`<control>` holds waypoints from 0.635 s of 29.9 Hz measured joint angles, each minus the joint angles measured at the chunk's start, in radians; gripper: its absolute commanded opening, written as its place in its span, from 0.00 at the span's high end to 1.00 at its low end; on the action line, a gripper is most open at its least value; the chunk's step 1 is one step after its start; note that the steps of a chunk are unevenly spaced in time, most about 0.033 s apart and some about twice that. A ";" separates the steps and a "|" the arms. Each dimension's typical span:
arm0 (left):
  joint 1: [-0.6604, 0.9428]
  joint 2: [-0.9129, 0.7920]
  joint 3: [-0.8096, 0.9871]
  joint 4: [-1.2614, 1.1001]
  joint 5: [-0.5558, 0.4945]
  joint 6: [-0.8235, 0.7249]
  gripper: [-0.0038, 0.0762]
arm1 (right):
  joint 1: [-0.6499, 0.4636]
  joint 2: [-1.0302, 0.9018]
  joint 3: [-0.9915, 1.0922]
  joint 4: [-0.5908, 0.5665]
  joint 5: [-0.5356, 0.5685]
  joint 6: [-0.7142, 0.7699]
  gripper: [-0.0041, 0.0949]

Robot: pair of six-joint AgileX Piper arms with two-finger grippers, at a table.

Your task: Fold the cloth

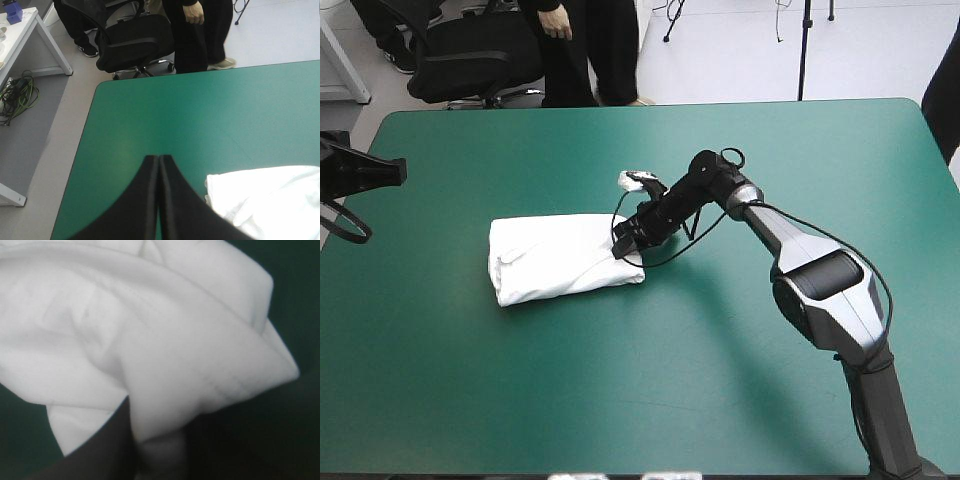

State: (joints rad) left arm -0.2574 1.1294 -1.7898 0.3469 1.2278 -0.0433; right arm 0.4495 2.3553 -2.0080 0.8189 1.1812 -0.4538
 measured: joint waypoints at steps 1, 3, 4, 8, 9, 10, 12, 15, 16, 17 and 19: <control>0.000 0.000 0.000 0.001 0.000 0.003 0.97 | 0.002 0.001 0.000 -0.014 0.000 -0.006 0.97; 0.000 0.000 0.000 0.002 0.000 0.008 0.97 | 0.003 0.001 -0.001 -0.039 0.000 -0.007 0.97; 0.000 0.000 0.000 0.003 0.000 0.010 0.97 | 0.003 0.001 -0.003 -0.056 0.000 -0.006 0.97; 0.000 0.001 0.000 0.004 0.000 0.010 0.97 | 0.003 -0.015 -0.007 -0.137 0.008 0.043 0.97; 0.000 0.001 0.000 0.004 0.000 0.013 0.97 | 0.001 -0.023 -0.007 -0.173 0.012 0.058 0.98; 0.000 0.001 0.000 0.004 0.000 0.013 0.97 | -0.007 -0.038 -0.002 -0.214 0.017 0.072 0.98; 0.000 0.001 0.000 0.004 0.000 0.013 0.97 | -0.029 -0.066 0.020 -0.295 0.023 0.085 0.98; 0.000 0.001 0.000 0.004 0.001 0.013 0.97 | -0.099 -0.127 0.096 -0.390 0.025 0.099 0.98; 0.000 0.001 0.000 0.004 0.001 0.012 0.97 | -0.129 -0.150 0.130 -0.410 0.025 0.101 0.98; 0.000 0.001 0.000 0.003 0.001 0.008 0.97 | -0.150 -0.164 0.160 -0.428 0.024 0.102 0.98; 0.000 0.001 0.000 -0.005 0.001 -0.002 0.97 | -0.231 -0.220 0.238 -0.464 0.020 0.103 0.98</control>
State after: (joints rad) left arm -0.2574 1.1301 -1.7898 0.3422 1.2287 -0.0448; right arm 0.2185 2.1358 -1.7704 0.3549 1.2008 -0.3511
